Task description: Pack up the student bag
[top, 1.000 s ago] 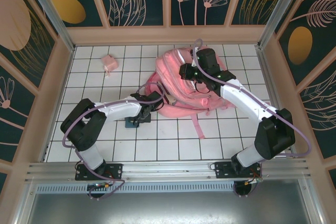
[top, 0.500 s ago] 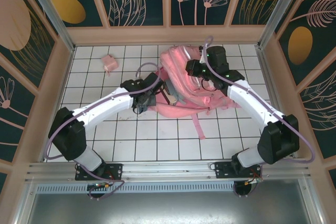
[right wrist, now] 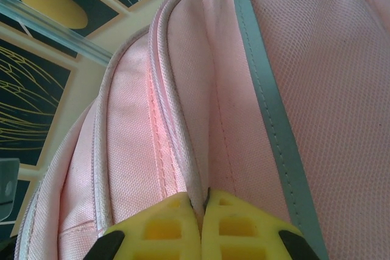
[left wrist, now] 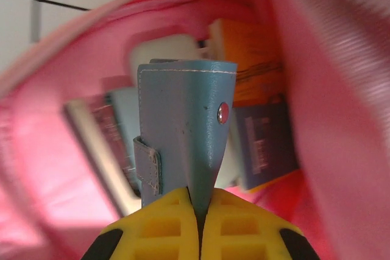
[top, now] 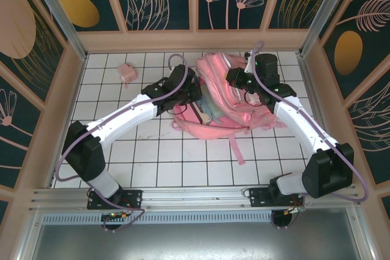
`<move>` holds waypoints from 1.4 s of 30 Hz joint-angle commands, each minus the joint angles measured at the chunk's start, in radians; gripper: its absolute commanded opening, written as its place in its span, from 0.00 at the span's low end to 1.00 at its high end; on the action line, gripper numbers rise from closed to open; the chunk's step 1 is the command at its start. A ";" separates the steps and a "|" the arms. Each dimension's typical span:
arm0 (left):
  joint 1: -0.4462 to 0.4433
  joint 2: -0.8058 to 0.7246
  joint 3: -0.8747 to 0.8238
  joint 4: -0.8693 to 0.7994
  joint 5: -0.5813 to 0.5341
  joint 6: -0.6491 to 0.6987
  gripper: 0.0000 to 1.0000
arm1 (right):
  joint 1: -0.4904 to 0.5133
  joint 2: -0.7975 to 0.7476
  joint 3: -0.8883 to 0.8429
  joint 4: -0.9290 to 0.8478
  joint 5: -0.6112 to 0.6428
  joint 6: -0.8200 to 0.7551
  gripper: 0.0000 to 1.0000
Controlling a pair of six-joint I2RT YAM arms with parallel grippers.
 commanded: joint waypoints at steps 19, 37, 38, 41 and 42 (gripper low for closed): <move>0.035 0.239 -0.253 0.918 0.300 -0.325 0.23 | -0.019 -0.028 0.060 0.034 -0.040 0.031 0.00; 0.079 0.119 -0.103 0.194 0.025 -0.025 0.85 | -0.020 -0.004 0.065 0.044 -0.050 0.034 0.00; 0.088 0.103 -0.104 0.168 0.011 -0.007 0.85 | -0.018 -0.003 0.067 0.043 -0.050 0.033 0.00; 0.130 0.065 -0.106 0.091 -0.048 0.040 0.87 | -0.019 0.000 0.070 0.041 -0.053 0.029 0.00; 0.148 0.033 -0.103 0.065 -0.070 0.060 0.87 | -0.017 0.002 0.069 0.040 -0.055 0.027 0.00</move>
